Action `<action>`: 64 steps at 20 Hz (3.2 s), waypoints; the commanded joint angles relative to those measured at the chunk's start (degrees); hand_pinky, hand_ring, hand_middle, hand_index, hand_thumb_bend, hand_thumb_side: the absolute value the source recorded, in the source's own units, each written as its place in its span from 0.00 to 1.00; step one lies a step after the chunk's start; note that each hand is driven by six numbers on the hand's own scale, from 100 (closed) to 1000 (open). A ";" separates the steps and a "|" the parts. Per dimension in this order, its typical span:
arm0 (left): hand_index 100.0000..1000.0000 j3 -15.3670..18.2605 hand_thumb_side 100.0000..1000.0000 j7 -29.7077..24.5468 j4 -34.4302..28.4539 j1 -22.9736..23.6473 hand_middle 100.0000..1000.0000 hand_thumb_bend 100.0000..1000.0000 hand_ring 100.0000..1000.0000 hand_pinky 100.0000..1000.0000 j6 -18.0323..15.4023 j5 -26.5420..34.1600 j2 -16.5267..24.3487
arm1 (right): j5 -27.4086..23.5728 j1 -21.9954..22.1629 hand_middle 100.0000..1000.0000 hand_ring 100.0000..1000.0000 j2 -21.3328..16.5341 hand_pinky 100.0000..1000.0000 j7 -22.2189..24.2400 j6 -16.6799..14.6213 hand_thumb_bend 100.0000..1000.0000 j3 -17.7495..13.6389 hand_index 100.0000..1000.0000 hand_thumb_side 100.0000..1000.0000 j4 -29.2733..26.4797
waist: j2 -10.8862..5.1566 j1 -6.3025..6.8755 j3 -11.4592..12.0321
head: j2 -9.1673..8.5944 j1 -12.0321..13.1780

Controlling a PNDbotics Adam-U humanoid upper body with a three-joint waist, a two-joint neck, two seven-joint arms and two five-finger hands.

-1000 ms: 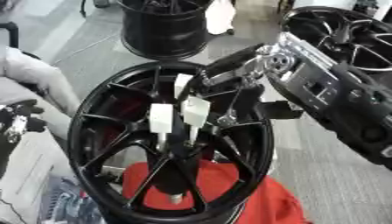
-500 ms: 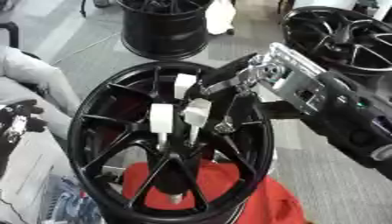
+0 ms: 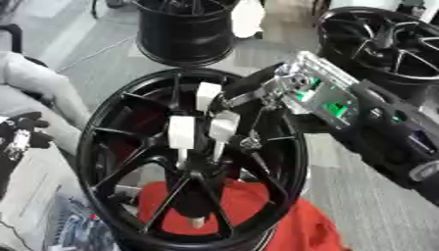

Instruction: Pull the pin out of the wheel hub.

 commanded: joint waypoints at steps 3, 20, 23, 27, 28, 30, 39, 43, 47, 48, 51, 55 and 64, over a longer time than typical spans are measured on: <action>0.79 0.04 0.67 -0.14 -1.06 -0.63 0.62 0.00 0.57 0.59 -0.15 -0.02 0.82 | -1.38 -1.37 0.54 0.51 -0.28 0.50 0.04 1.06 0.00 -1.77 0.65 0.00 0.04 | -0.45 0.52 -0.07 | 0.00 -0.07; 0.79 0.51 0.67 0.24 -0.97 -0.34 0.62 0.00 0.57 0.59 0.15 -0.03 1.70 | -6.36 -4.35 0.48 0.52 -10.34 0.50 -1.44 7.62 0.00 -12.17 0.62 0.00 -15.20 | -1.28 -0.34 -1.31 | 0.28 1.00; 0.79 0.68 0.67 0.40 -0.96 -0.37 0.62 0.00 0.57 0.59 0.26 -0.04 1.84 | -6.87 -0.73 0.48 0.51 -15.44 0.50 -4.93 8.74 0.00 -16.75 0.62 0.00 -18.26 | -1.35 -0.55 -1.64 | 0.19 1.42; 0.79 0.92 0.67 0.67 -1.02 -0.43 0.62 0.00 0.57 0.59 0.35 -0.02 2.03 | -6.85 8.83 0.47 0.51 -23.01 0.50 -12.04 10.72 0.00 -24.01 0.62 0.00 -20.73 | -1.31 -0.68 -1.98 | -0.01 1.74; 0.79 0.98 0.67 0.74 -1.04 -0.45 0.62 0.00 0.57 0.59 0.36 -0.01 2.06 | -6.55 11.99 0.47 0.51 -24.53 0.50 -13.98 11.31 0.00 -25.78 0.62 0.00 -20.72 | -1.28 -0.69 -2.09 | -0.13 1.83; 0.79 1.10 0.67 0.87 -1.10 -0.48 0.62 0.00 0.57 0.59 0.37 0.00 2.08 | -5.31 18.50 0.47 0.51 -26.56 0.50 -17.74 12.43 0.00 -29.27 0.62 0.00 -20.24 | -1.18 -0.66 -2.27 | -0.27 1.96; 0.79 1.61 0.67 1.44 -1.20 -0.39 0.62 0.00 0.57 0.59 0.38 -0.14 1.81 | -3.07 42.57 0.83 0.79 -20.61 0.78 -38.50 16.40 0.11 -45.03 0.90 0.28 -11.69 | -0.74 -0.23 -3.38 | -0.38 2.43; 0.79 1.57 0.67 1.41 -1.15 -0.23 0.62 0.00 0.57 0.59 0.38 -0.11 1.70 | -4.87 45.07 0.85 0.83 -17.10 0.81 -48.33 15.59 0.11 -47.92 0.91 0.38 -10.81 | -0.97 -0.08 -3.60 | -0.26 2.35; 0.79 1.52 0.67 1.39 -1.12 -0.12 0.62 0.00 0.57 0.59 0.37 -0.07 1.58 | -7.03 44.58 0.83 0.82 -15.86 0.79 -54.43 14.14 0.08 -47.57 0.91 0.38 -11.57 | -1.08 0.06 -3.49 | -0.16 2.19; 0.79 1.50 0.67 1.38 -1.12 -0.11 0.62 0.00 0.57 0.59 0.36 -0.08 1.55 | -7.47 44.35 0.83 0.81 -15.67 0.79 -55.11 13.82 0.07 -47.27 0.91 0.37 -11.96 | -1.08 0.10 -3.45 | -0.17 2.18; 0.79 1.42 0.67 1.32 -1.14 -0.15 0.62 0.00 0.57 0.59 0.31 -0.06 1.49 | -8.26 43.76 0.82 0.81 -15.07 0.78 -55.81 13.11 0.05 -46.31 0.90 0.36 -13.58 | -0.99 0.17 -3.41 | -0.12 2.15; 0.79 1.30 0.67 1.20 -1.14 -0.19 0.62 0.00 0.57 0.59 0.27 -0.07 1.39 | -8.97 43.49 0.81 0.80 -14.16 0.77 -55.47 12.46 0.03 -45.11 0.90 0.35 -16.16 | -0.94 0.20 -3.41 | -0.22 2.08; 0.79 1.02 0.67 0.97 -1.37 -0.27 0.62 0.00 0.57 0.59 0.11 0.20 1.12 | -13.79 43.15 0.77 0.73 -9.76 0.71 -55.18 10.64 0.00 -41.93 0.88 0.29 -21.93 | -0.83 0.55 -3.14 | -0.34 1.80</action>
